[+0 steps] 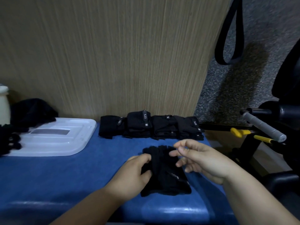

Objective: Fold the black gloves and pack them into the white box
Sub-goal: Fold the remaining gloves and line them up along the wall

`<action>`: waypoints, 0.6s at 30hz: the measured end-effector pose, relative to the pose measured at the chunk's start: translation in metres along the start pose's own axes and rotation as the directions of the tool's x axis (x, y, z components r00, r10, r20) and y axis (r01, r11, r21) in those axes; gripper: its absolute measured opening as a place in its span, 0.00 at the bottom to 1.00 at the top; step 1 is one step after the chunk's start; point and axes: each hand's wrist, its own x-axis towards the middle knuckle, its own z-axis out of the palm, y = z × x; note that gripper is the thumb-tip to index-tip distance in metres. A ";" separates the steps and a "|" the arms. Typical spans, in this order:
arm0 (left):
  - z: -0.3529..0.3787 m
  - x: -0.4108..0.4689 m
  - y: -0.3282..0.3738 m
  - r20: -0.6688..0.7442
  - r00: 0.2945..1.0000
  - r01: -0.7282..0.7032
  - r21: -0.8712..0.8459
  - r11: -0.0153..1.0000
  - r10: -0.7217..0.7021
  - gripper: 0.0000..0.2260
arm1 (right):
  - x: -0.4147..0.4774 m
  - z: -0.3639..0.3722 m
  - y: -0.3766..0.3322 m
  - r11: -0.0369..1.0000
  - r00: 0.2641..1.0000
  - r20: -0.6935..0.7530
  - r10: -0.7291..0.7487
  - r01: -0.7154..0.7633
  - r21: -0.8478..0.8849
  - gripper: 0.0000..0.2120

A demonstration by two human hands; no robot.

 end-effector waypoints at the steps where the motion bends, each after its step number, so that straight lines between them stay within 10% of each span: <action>1: 0.001 0.001 -0.003 0.003 1.000 0.025 -0.027 0.999 -0.025 0.11 | 0.001 0.001 0.000 0.999 0.999 -0.046 -0.006 0.004 -0.034 0.07; 8: -0.005 0.005 0.006 -0.106 0.982 0.139 -0.144 0.980 -0.155 0.15 | 0.007 -0.002 0.020 0.810 0.960 -0.260 0.100 -0.231 -0.539 0.09; 18: 0.004 0.016 0.022 -0.117 0.954 0.267 -0.097 0.959 -0.277 0.15 | 0.007 0.010 0.019 0.946 0.973 -0.229 0.017 -0.090 -0.311 0.14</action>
